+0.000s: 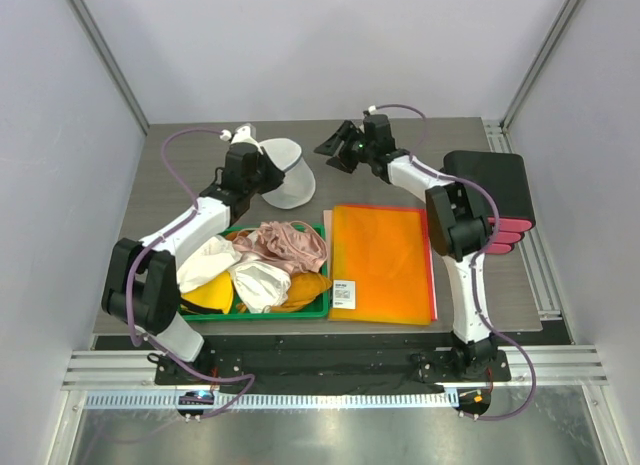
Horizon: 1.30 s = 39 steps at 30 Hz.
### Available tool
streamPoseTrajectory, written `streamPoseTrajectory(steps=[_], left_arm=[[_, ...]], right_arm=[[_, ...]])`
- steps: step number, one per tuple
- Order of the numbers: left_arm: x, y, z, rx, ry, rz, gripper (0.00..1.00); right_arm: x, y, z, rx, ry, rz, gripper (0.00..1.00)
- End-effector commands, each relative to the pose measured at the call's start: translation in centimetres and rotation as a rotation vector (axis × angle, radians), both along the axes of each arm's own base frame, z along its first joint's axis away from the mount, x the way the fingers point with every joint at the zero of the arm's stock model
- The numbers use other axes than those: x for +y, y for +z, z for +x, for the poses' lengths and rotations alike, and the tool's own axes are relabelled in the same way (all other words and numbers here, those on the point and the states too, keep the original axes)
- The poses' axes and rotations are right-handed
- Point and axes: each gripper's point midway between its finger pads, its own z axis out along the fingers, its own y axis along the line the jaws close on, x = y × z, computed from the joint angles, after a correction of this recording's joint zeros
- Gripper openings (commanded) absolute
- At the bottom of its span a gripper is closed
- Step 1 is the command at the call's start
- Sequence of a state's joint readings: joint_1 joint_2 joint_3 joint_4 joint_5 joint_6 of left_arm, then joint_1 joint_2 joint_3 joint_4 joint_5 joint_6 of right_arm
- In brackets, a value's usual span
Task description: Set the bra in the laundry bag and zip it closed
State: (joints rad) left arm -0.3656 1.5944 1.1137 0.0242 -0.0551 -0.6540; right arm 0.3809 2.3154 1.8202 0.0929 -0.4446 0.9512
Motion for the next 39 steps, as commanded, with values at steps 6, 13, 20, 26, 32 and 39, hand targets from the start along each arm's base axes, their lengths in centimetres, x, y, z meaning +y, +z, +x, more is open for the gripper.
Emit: streamPoseTrajectory(steps=[6,13,20,26,32,39], left_arm=[[-2.2,1.8,0.3,-0.027,-0.076,-0.073,0.0],[-3.0,1.6,0.2,-0.022,-0.099,-0.076,0.0],[-3.2,1.9,0.3,-0.029,-0.107,-0.07,0.0],[-3.6,1.6,0.1,-0.019,-0.123,-0.075,0.0],[-3.7,1.0,0.0,-0.008,-0.131,-0.068,0.0],[-1.7,0.4,-0.8,0.006,-0.049,-0.022,0.0]], right_arm=[[0.3,6.0,-5.8,-0.098,-0.012,-0.007,0.7],[2.8,5.9,-7.2,-0.087,0.023,0.033,0.7],[4.6,5.8,-7.8,-0.083,0.041,0.035,0.66],[5.4,5.1,-7.4,-0.065,0.035,0.049,0.5],[5.8,5.2,-5.9,-0.062,0.015,0.07,0.29],[3.7,4.6,-2.0,-0.109,-0.035,0.003,0.01]])
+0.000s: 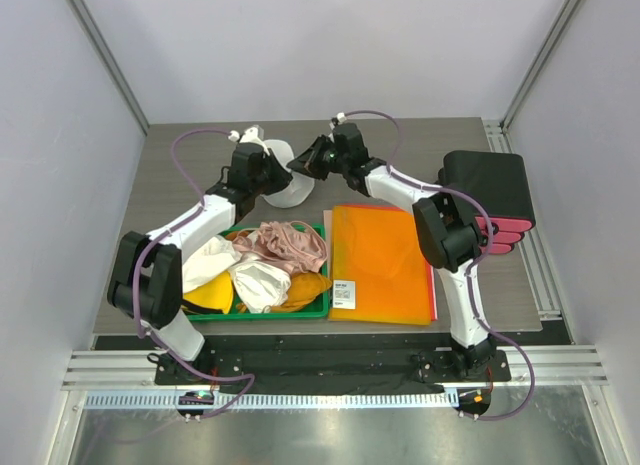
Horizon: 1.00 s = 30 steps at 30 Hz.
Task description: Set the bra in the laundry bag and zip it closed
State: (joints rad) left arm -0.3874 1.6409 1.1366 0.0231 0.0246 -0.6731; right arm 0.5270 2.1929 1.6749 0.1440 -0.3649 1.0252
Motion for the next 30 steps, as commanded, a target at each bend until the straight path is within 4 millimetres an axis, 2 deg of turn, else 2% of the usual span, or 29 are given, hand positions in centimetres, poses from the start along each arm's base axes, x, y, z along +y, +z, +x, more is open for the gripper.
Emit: streamPoseTrajectory(steps=[1,5,7,8,9,10,11,12,14,22,24,25,27,28,29,30], left_arm=[[1.4,1.4,-0.7,-0.036,0.051,0.025,0.0],[2.5,1.0,-1.2,-0.031,0.087,0.045,0.0],[3.1,0.3,-1.6,-0.004,0.105,0.065,0.0],[3.4,0.4,-1.8,-0.004,0.114,0.068,0.0],[3.5,0.4,-1.9,-0.001,0.118,0.07,0.0],[3.9,0.3,-2.0,0.0,0.127,0.075,0.0],[4.1,0.6,-2.2,-0.005,0.13,0.075,0.0],[4.3,0.6,-2.3,-0.007,0.134,0.076,0.0],[4.6,0.7,-2.5,-0.01,0.137,0.079,0.0],[3.7,1.6,-2.4,-0.032,0.093,0.054,0.0],[2.9,2.0,-2.3,-0.043,0.056,0.031,0.0],[2.4,1.9,-2.3,-0.043,0.029,0.026,0.0],[0.8,3.3,-1.7,-0.084,-0.037,-0.028,0.09],[0.3,2.5,-1.3,-0.066,-0.053,-0.026,0.14],[-0.1,2.5,-0.9,-0.063,-0.069,-0.024,0.2],[-0.6,3.6,-0.1,-0.08,-0.078,-0.033,0.23]], right_arm=[[-2.9,1.8,5.1,-0.125,-0.101,-0.047,0.01],[-4.9,1.6,7.4,-0.176,-0.144,-0.104,0.01],[-5.4,2.2,8.4,-0.228,-0.155,-0.13,0.01],[-5.6,1.9,8.9,-0.236,-0.167,-0.145,0.01],[-5.5,3.0,9.5,-0.266,-0.169,-0.14,0.01],[-5.6,3.0,9.8,-0.288,-0.164,-0.154,0.01],[-5.8,2.2,10.3,-0.28,-0.17,-0.172,0.01],[-5.6,3.3,10.9,-0.307,-0.172,-0.169,0.01],[-5.9,3.3,11.3,-0.301,-0.172,-0.173,0.01],[-5.4,4.5,9.7,-0.285,-0.144,-0.151,0.01],[-5.7,3.6,9.0,-0.231,-0.157,-0.137,0.01],[-5.7,3.9,8.5,-0.215,-0.153,-0.12,0.01],[-5.7,2.7,7.3,-0.121,-0.168,-0.065,0.01],[-5.3,4.5,6.8,-0.14,-0.164,0.004,0.01],[-5.4,3.1,6.0,-0.091,-0.169,0.021,0.01],[-5.3,3.1,5.7,-0.07,-0.172,0.045,0.01]])
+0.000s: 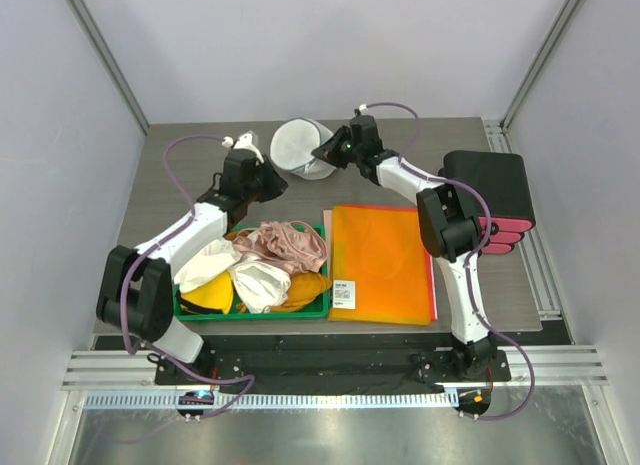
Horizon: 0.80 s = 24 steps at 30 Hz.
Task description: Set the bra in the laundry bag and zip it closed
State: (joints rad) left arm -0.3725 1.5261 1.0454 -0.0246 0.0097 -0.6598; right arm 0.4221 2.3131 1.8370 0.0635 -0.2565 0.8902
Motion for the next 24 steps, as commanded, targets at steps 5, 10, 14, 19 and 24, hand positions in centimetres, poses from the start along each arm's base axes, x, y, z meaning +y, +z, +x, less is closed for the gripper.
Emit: streamPoseTrajectory(steps=[5,10,14,19,24], left_arm=[[-4.3,2.3,4.1,-0.063,-0.14,0.01,0.41],[-5.3,2.4,4.9,-0.069,-0.158,0.092,0.37],[-5.7,1.8,5.3,-0.067,-0.166,0.151,0.38],[-5.3,1.6,6.0,-0.073,-0.155,0.225,0.38],[-4.5,1.6,6.4,-0.089,-0.127,0.287,0.36]], right_arm=[[0.2,7.5,-3.6,0.056,-0.072,0.299,0.01],[0.0,8.2,-3.9,0.074,-0.1,0.335,0.01],[0.4,8.7,-4.1,0.077,-0.079,0.358,0.01],[0.7,8.5,-4.3,0.085,-0.063,0.364,0.01],[1.0,8.6,-4.4,0.087,-0.051,0.375,0.01]])
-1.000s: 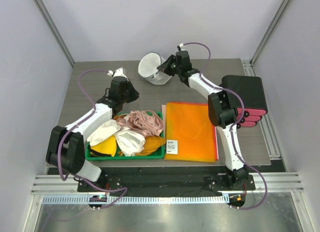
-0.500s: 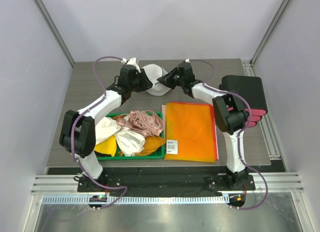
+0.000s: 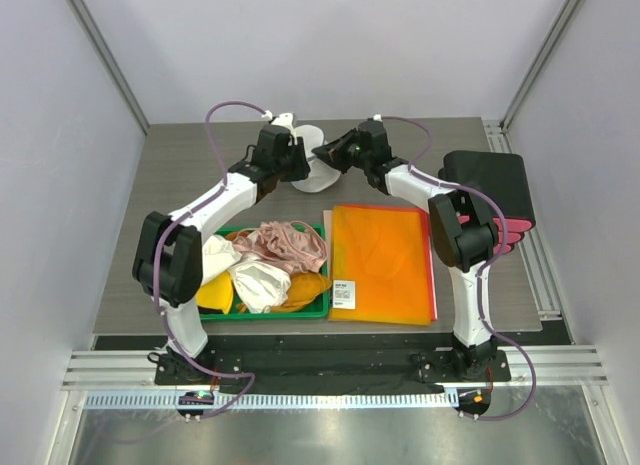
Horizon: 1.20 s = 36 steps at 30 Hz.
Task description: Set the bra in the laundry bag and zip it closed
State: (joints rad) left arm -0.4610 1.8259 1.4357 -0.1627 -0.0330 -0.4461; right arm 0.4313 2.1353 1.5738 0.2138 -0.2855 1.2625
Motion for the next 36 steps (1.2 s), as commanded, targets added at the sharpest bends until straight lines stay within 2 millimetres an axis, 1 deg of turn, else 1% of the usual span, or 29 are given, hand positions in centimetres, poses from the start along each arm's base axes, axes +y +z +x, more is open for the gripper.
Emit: streamPoseTrajectory(steps=[1,7,10,14,15,18,20,21,22,24,25,26,28,30,31,32,33,36], left_arm=[[1.0,1.4,1.0,-0.059,0.025,0.079,0.36],[0.6,1.1,1.4,-0.062,0.005,0.087,0.36],[0.1,1.4,1.6,-0.066,-0.014,0.075,0.35],[-0.3,2.3,2.0,-0.092,-0.021,0.062,0.35],[-0.2,2.0,2.1,-0.084,-0.017,0.067,0.35],[-0.2,2.0,2.2,-0.084,-0.011,0.072,0.33],[-0.1,2.2,2.4,-0.087,-0.004,0.075,0.29],[0.1,1.9,2.4,-0.081,0.007,0.086,0.27],[0.4,1.9,2.5,-0.081,0.018,0.089,0.23],[0.7,1.7,2.6,-0.077,0.039,0.107,0.19],[1.0,1.6,2.8,-0.072,0.051,0.117,0.16],[1.1,1.8,2.9,-0.076,0.06,0.125,0.14],[2.0,1.7,3.0,-0.069,0.097,0.154,0.08],[2.6,1.5,3.0,-0.066,0.122,0.179,0.04],[3.2,1.4,2.9,-0.066,0.145,0.197,0.0],[3.6,1.5,3.0,-0.07,0.161,0.208,0.0],[4.1,1.2,2.8,-0.059,0.177,0.226,0.0],[6.3,0.8,2.4,-0.052,0.263,0.294,0.0]], right_arm=[[0.9,5.0,-0.4,-0.097,0.029,0.077,0.01],[1.2,4.9,-0.6,-0.096,0.045,0.088,0.01],[1.4,4.9,-0.8,-0.096,0.053,0.088,0.01],[1.6,4.9,-1.0,-0.1,0.062,0.085,0.01],[1.7,5.1,-1.1,-0.102,0.065,0.087,0.01],[1.9,5.0,-1.3,-0.1,0.074,0.088,0.01],[2.0,5.1,-1.4,-0.103,0.078,0.088,0.01],[2.0,5.1,-1.5,-0.105,0.081,0.089,0.01],[2.1,5.2,-1.6,-0.106,0.084,0.091,0.01],[2.0,5.1,-1.7,-0.105,0.085,0.091,0.01],[2.0,5.3,-1.8,-0.107,0.086,0.094,0.01],[2.0,5.2,-1.9,-0.106,0.086,0.093,0.01],[1.9,5.0,-2.1,-0.104,0.089,0.093,0.01],[2.0,5.3,-2.2,-0.112,0.094,0.098,0.01],[2.0,5.3,-2.3,-0.111,0.097,0.099,0.01],[2.0,5.4,-2.3,-0.116,0.1,0.1,0.01],[1.8,5.4,-2.2,-0.121,0.1,0.098,0.01],[1.6,5.3,-2.1,-0.133,0.109,0.083,0.01]])
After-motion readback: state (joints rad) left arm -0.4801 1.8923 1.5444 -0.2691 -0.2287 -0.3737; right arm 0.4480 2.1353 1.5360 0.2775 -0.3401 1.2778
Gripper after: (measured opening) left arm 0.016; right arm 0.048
